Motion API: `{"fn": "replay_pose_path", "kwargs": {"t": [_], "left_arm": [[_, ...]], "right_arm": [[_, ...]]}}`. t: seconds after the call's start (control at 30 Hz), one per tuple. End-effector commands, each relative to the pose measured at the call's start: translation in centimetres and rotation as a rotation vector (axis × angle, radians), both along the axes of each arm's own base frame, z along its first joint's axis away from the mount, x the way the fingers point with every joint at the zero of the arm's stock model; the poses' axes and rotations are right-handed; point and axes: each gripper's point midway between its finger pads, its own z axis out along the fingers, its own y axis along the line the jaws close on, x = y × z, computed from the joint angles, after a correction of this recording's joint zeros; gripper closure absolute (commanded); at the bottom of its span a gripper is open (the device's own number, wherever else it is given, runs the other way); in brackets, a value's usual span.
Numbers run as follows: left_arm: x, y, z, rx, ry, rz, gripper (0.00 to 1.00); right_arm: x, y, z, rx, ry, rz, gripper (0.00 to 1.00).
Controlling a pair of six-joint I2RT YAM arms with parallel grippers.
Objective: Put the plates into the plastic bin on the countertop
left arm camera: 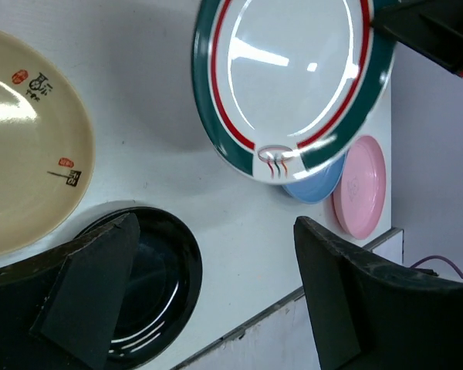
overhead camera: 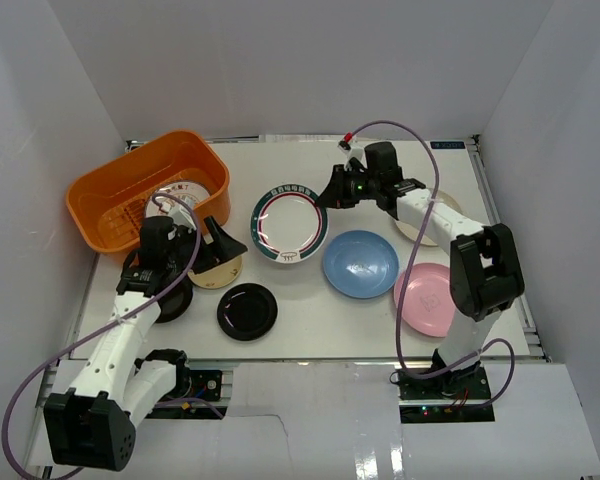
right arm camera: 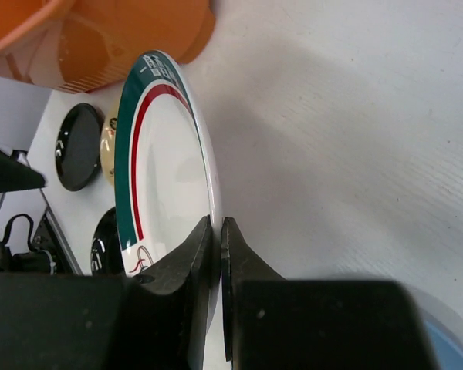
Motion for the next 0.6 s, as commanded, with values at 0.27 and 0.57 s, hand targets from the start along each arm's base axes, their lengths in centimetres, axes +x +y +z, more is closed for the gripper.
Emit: {"fn": "replay_pose_path", "kwargs": {"t": [0.27,0.57], "left_arm": [[3.0,-3.7,-0.2,-0.169,-0.030,-0.058,0.29],[3.9,-5.0,-1.4,-0.157,-0.017,-0.052,0.92]], "right_arm": [[-6.1,1.4,4.9,0.299,-0.003,0.163,0.92],[-7.6,1.1,4.8,0.351,0.016,0.184,0.92]]}}
